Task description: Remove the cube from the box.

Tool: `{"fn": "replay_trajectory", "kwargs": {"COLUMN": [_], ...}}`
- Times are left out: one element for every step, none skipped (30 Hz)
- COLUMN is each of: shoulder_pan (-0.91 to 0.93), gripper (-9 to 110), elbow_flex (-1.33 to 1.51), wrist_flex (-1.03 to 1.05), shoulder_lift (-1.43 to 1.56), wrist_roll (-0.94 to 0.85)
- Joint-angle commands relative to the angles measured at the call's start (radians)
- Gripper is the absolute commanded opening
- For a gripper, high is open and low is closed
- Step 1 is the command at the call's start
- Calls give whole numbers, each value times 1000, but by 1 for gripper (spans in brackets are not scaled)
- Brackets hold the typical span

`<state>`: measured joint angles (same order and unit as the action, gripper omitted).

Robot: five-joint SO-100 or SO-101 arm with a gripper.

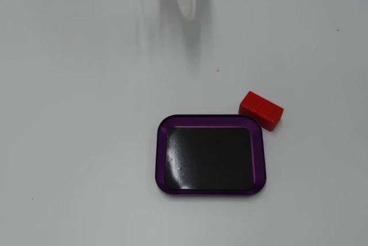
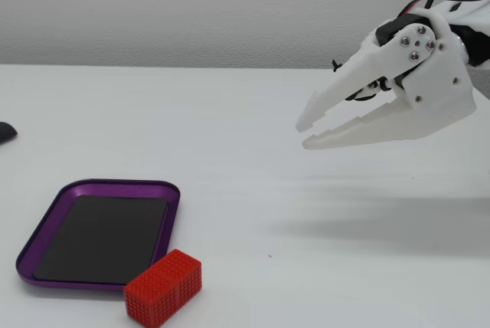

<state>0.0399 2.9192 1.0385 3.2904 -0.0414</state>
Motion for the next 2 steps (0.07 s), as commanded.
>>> {"fn": "replay_trajectory", "kwargs": {"shoulder_pan": [6,6], "gripper": [0,0], "elbow_flex": [0,0], "wrist_flex": [-8,-8], "shoulder_lift": [44,44], "wrist_roll": [-2,-2]}}
